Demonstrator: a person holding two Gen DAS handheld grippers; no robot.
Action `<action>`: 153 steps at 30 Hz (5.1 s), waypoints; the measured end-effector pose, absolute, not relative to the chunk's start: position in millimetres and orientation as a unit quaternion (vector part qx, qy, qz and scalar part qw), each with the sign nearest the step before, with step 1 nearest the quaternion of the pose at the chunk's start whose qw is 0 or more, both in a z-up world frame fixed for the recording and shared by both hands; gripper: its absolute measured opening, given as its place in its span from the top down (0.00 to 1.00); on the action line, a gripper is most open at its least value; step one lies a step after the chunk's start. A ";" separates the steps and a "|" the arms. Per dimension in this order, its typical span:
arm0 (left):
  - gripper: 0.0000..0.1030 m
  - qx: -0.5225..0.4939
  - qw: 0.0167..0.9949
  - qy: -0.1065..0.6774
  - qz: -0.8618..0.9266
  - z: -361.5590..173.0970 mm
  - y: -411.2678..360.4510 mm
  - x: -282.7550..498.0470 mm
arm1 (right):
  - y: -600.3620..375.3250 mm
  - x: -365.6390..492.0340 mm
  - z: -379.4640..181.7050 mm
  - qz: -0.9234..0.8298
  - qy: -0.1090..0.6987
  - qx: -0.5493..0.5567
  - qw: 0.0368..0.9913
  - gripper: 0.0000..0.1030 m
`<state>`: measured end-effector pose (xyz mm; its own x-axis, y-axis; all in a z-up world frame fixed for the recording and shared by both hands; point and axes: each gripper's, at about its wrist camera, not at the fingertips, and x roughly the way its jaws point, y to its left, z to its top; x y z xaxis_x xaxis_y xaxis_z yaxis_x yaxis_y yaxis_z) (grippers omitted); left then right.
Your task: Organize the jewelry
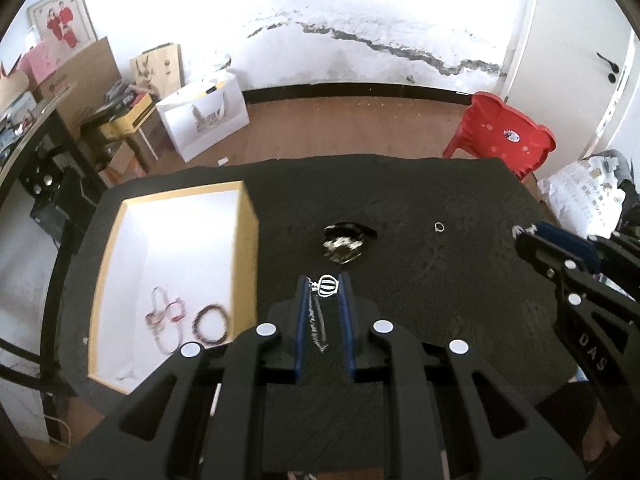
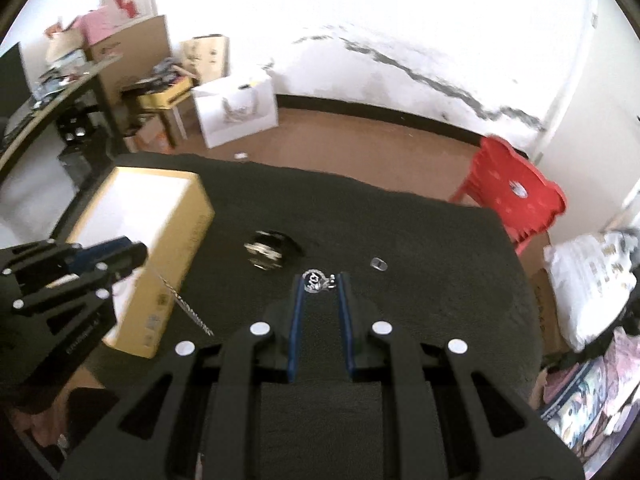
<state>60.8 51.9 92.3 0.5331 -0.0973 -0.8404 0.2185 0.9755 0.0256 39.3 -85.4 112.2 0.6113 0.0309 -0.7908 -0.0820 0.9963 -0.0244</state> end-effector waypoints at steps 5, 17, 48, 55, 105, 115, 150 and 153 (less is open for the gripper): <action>0.85 0.064 0.878 0.470 -0.068 132.7 98.6 55.3 | -22.6 37.4 157.6 0.080 0.420 -0.049 0.903 0.84; 0.85 0.057 0.903 0.425 0.024 214.8 223.9 47.6 | 117.2 49.3 218.9 0.152 0.378 -0.092 0.909 0.84; 0.85 -0.006 0.837 0.546 0.035 22.2 308.5 150.4 | 211.7 182.2 35.4 0.144 0.517 -0.123 0.835 0.84; 0.85 -0.014 0.805 0.592 0.044 -44.9 316.4 167.0 | 222.1 205.6 -29.4 0.145 0.567 -0.124 0.801 0.84; 0.06 -0.018 0.858 0.511 -0.048 30.9 144.9 -0.9 | -133.8 -59.7 59.6 0.011 0.472 0.042 0.881 0.07; 0.06 -0.003 0.844 0.523 -0.119 26.2 17.5 -53.7 | -199.2 -122.0 40.5 -0.057 0.480 0.069 0.873 0.07; 0.06 0.032 0.836 0.545 -0.056 -77.0 7.0 99.2 | -204.0 42.1 -74.8 -0.023 0.545 0.078 0.835 0.07; 0.06 0.025 0.834 0.548 -0.056 -98.2 3.5 133.4 | -207.2 71.4 -92.0 -0.019 0.549 0.078 0.832 0.07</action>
<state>133.4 3.5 -98.2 0.3930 -0.0659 -0.9172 0.1201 0.9926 -0.0198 71.4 -207.2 -92.0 0.3974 0.0541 -0.9161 0.1175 0.9871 0.1092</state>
